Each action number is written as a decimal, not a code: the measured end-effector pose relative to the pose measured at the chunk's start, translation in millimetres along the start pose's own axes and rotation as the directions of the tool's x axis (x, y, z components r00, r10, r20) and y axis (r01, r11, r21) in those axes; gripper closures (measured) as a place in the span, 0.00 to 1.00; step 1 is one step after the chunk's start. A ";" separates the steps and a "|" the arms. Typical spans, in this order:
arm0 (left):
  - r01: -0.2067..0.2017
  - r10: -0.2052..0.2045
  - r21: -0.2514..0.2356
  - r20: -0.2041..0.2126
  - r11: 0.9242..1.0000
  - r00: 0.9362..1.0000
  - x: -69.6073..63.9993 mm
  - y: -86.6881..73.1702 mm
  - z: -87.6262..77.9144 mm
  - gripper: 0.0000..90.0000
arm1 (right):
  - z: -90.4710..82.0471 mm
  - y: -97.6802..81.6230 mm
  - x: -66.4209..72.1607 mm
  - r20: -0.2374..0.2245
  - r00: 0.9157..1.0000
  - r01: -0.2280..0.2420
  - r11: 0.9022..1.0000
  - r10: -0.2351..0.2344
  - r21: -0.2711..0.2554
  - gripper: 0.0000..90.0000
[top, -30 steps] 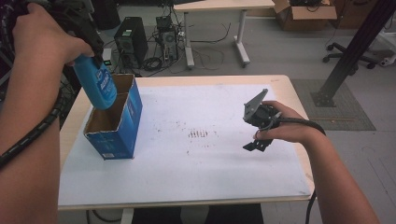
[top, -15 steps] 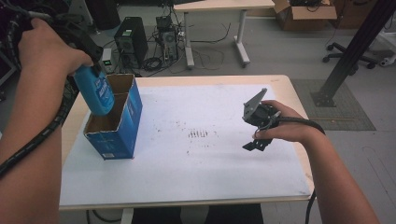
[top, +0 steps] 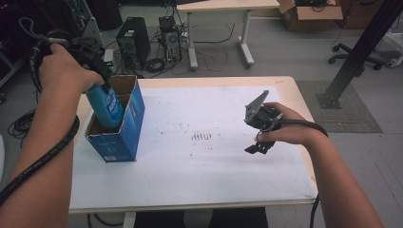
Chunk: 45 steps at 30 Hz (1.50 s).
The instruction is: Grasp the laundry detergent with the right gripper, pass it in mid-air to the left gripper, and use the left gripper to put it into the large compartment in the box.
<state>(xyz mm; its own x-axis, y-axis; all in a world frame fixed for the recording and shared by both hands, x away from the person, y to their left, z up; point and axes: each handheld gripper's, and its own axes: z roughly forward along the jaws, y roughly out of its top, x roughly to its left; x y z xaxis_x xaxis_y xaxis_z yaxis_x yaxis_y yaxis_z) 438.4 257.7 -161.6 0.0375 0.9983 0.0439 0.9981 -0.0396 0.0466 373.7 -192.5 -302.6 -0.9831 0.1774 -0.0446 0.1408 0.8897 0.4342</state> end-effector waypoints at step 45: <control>-0.020 0.020 0.054 0.011 0.998 1.000 0.0 0.4 113.2 0.42 | 0.0 -6.9 2.3 -0.004 1.000 -0.012 1.000 0.012 -0.015 0.04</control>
<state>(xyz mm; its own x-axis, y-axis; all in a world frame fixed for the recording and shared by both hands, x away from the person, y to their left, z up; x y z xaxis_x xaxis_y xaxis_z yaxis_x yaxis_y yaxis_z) 444.2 262.4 -274.6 0.0575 0.9978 0.0340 0.9983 -0.0573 -0.0084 370.5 -198.2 -305.6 -0.9819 0.1860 -0.0355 0.1508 0.8813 0.4478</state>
